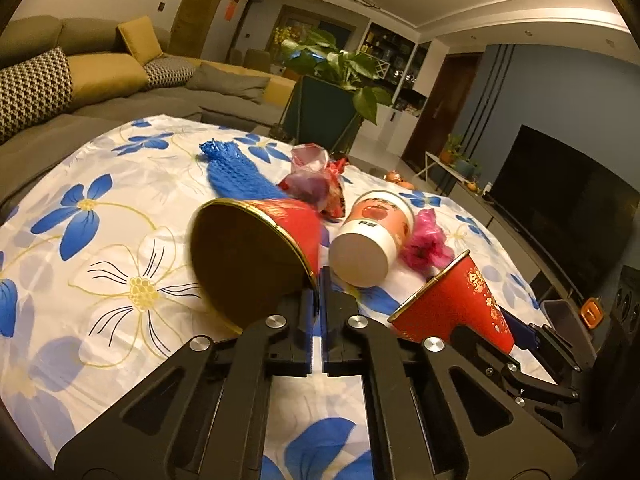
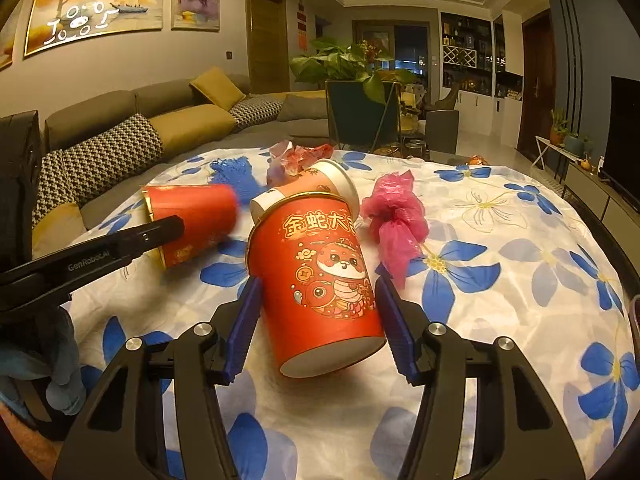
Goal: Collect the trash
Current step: 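Grasp the large printed red cup with the right tool while the left tool grasps another red cup, then carry both red cups over the grey bin and open both tools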
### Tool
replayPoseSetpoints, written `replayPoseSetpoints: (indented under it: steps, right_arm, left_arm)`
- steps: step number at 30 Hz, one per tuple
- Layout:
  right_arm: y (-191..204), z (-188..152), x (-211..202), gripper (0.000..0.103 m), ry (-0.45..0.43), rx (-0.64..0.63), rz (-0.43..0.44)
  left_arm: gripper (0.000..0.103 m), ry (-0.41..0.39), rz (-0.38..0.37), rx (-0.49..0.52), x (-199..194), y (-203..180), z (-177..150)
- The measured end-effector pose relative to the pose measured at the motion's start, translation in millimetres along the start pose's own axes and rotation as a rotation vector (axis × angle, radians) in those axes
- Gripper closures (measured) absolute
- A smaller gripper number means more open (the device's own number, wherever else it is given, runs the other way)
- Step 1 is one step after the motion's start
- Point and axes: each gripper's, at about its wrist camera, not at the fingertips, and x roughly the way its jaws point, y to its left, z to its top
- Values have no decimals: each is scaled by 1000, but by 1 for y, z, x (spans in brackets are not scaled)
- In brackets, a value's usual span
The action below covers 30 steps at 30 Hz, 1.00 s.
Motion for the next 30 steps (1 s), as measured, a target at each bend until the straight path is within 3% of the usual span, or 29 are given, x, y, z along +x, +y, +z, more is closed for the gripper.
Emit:
replayPoseSetpoints:
  steps: [15, 30]
  right_arm:
    - [-29, -7, -58, 46, -90, 103, -33]
    - [-83, -13, -125, 46, -201, 188, -138]
  left_arm:
    - [102, -72, -68, 63, -50, -47, -8]
    - [102, -60, -179, 161, -53, -129, -20]
